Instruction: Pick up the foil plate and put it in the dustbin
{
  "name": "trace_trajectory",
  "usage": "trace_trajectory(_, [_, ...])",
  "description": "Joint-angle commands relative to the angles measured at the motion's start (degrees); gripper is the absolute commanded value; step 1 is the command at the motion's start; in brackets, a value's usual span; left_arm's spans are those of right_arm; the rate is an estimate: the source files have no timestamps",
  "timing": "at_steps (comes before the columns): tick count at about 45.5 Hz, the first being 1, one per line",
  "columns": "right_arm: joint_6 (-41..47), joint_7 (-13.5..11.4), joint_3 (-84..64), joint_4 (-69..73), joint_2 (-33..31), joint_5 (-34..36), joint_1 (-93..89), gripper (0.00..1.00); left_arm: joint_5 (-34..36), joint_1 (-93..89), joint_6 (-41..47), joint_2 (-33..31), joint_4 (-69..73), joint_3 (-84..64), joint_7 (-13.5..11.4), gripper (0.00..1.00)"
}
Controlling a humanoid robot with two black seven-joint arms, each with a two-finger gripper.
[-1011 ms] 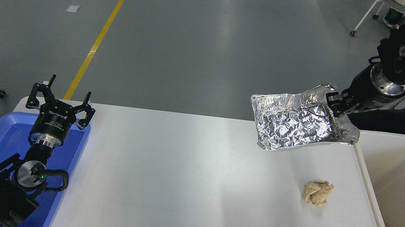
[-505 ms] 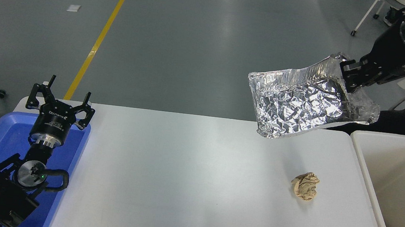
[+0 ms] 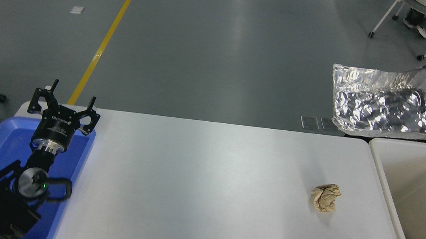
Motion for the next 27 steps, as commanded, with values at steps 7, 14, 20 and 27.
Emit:
trace_trajectory(7, [-13.1,-0.8,29.0,-26.2,-5.6,-1.5,-45.8,0.00,0.0,0.0,0.0,0.0,0.0,0.0,0.0,1.00])
trace_trajectory(14, [-14.7,-5.1,42.6,-34.8,-1.5,3.4,-60.5,0.00,0.0,-0.1,0.0,0.0,0.0,0.0,0.0,1.00])
trace_trajectory(20, [-16.3,-5.8,48.6,-41.6,1.8,11.4,-68.6,0.00,0.0,-0.1,0.0,0.0,0.0,0.0,0.0,1.00])
trace_trajectory(27, [-20.5,-6.3,48.6,-46.7,7.2,19.4,-73.6,0.00,0.0,-0.1,0.0,0.0,0.0,0.0,0.0,1.00])
